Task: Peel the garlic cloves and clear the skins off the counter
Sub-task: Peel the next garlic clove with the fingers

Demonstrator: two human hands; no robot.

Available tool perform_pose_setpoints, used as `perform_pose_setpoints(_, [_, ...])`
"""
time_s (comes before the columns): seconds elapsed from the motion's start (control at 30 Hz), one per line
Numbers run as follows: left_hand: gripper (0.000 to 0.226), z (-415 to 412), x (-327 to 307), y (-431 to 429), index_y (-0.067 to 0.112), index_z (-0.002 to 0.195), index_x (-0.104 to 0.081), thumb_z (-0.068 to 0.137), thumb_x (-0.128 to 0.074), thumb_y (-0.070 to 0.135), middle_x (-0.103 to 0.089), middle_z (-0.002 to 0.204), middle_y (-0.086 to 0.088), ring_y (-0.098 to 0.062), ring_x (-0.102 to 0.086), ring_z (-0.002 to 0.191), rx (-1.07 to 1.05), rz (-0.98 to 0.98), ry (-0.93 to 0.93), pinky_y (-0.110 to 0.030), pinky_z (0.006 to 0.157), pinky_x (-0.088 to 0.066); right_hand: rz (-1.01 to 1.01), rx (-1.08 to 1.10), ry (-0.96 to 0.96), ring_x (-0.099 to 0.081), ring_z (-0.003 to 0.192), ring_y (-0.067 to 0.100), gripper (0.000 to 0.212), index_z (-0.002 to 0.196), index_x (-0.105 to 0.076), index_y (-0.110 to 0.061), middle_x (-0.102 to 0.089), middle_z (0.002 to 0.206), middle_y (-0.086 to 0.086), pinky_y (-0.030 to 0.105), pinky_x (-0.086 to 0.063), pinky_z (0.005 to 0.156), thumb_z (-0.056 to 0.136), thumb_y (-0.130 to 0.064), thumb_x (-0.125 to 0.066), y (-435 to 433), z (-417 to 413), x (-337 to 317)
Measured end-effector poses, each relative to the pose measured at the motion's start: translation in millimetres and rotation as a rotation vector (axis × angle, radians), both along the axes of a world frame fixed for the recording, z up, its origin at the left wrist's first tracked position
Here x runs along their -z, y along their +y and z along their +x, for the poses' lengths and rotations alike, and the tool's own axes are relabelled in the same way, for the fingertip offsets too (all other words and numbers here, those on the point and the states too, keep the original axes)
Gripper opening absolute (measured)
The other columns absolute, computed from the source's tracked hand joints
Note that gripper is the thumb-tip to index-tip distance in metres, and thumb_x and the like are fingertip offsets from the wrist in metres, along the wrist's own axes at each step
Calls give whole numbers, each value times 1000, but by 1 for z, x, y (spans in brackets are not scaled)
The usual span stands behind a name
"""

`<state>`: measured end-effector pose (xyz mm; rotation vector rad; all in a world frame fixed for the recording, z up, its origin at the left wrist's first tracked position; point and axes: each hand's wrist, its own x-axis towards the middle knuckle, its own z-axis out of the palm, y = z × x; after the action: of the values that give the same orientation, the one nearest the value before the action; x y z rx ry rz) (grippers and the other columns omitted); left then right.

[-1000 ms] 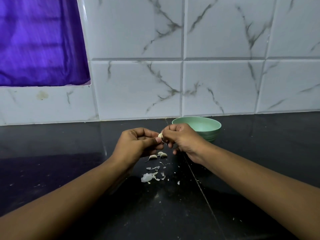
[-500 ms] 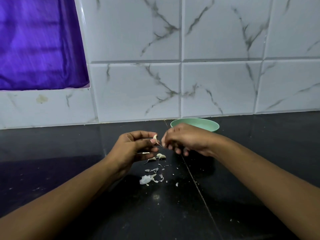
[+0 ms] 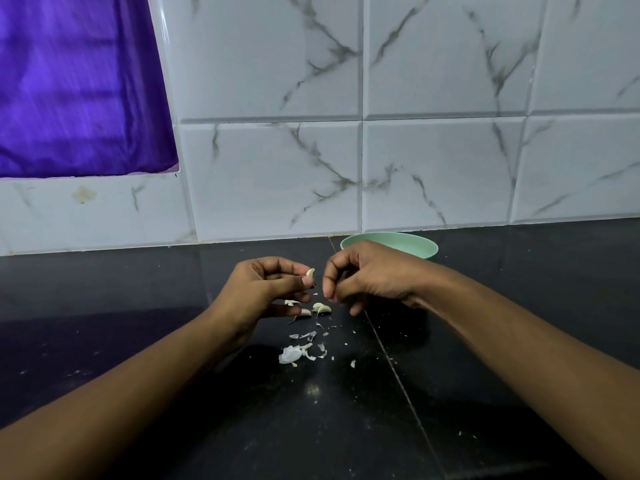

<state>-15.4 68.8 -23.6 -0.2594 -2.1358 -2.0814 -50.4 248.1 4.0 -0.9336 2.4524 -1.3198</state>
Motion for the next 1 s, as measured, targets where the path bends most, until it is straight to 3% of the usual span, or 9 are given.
perform_pose_setpoints(0.17, [9, -1, 0, 0, 7, 81, -66, 77, -70, 0, -69, 66, -5, -10, -65, 56, -12, -19, 32, -24, 55, -55, -64, 74, -83, -65, 62, 10, 17, 87, -70, -12, -71, 74, 5, 24, -48, 62, 91, -15, -54, 3, 2, -7])
perform_pose_setpoints(0.37, [9, 0, 0, 1, 7, 80, -67, 76, -72, 1, -70, 68, -8, -12, -66, 56, -20, -67, 67, -25, 58, -55, -234, 141, -46, -62, 58, 9, 3, 83, -69, -9, -67, 68, -1, 27, -52, 59, 85, -10, -67, -5, -2, 2])
perform_pose_setpoints(0.5, [8, 0, 1, 0, 6, 79, -68, 75, -73, 1, -70, 69, -12, -13, -66, 56, -29, -63, 72, -26, 59, -55, -284, 135, -94, -60, 56, 11, 8, 86, -69, -3, -65, 65, 1, 28, -53, 56, 84, -10, -67, -7, -1, 4])
perform_pose_setpoints(0.77, [7, 1, 1, 4, 2, 78, -70, 73, -73, -2, -70, 67, -10, -13, -66, 56, -33, -76, 92, -23, 58, -56, -310, 211, -69, -53, 46, 6, 15, 70, -63, -7, -58, 52, -3, 21, -49, 44, 84, -4, -61, -14, 0, 8])
perform_pose_setpoints(1.0, [8, 2, -1, 7, 3, 76, -70, 75, -71, -4, -70, 64, -10, -13, -66, 53, -26, -50, 70, -21, 55, -56, -370, 239, -126, -50, 42, 6, 18, 67, -60, -6, -56, 55, 3, 20, -49, 42, 85, -2, -60, -16, 0, 7])
